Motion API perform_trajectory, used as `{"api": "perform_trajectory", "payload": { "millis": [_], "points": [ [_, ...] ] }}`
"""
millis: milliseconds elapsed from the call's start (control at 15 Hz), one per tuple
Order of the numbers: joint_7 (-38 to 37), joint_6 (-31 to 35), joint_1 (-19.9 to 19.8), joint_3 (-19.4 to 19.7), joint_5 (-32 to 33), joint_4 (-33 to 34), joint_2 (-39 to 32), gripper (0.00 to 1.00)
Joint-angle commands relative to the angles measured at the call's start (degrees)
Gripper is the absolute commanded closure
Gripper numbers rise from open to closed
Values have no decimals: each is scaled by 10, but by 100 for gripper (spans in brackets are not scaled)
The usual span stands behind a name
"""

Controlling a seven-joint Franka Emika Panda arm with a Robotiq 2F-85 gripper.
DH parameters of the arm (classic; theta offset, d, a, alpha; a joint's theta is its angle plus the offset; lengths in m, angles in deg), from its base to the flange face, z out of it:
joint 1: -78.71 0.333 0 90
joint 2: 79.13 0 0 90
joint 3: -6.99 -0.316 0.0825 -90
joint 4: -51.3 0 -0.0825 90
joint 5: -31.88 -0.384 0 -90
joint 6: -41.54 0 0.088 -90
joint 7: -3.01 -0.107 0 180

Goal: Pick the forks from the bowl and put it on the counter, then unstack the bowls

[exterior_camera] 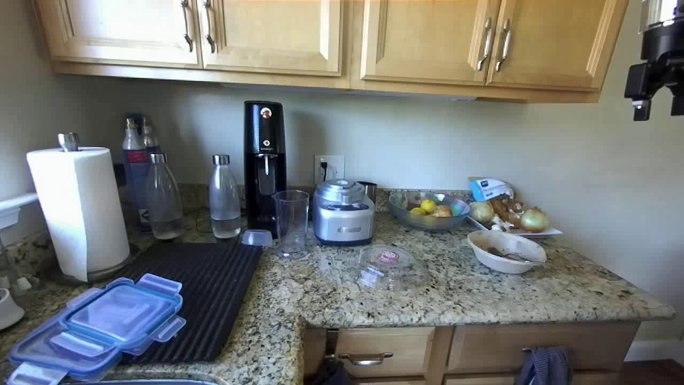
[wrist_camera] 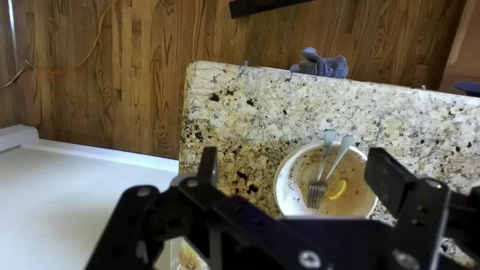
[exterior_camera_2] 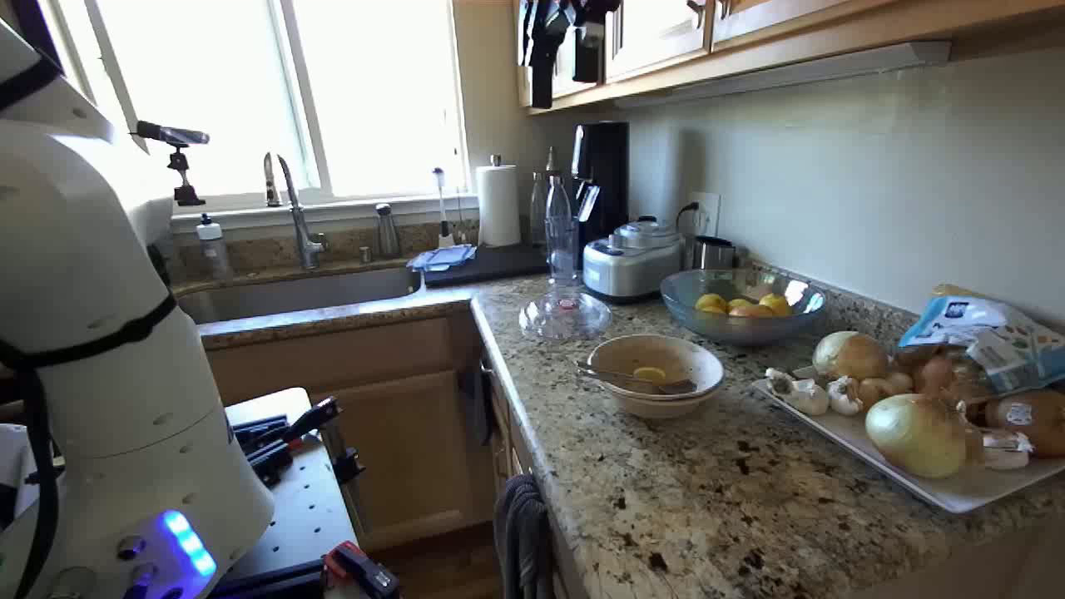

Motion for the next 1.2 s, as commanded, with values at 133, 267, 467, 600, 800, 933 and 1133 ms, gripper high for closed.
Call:
{"api": "perform_trajectory", "payload": {
  "millis": [133,267,467,600,800,933,1133],
  "points": [
    [-2,-1,6,5,2,1,0,0],
    [-2,-1,6,5,2,1,0,0],
    [-11,13,7,6,-5,1,-16,0],
    [-21,27,9,2,-9,-2,-39,0],
    [-58,59,14,-4,-34,0,-82,0],
    [-74,84,19,-13,-42,-2,-108,0],
    [-91,106,28,-23,-55,-1,-144,0]
  ]
}}
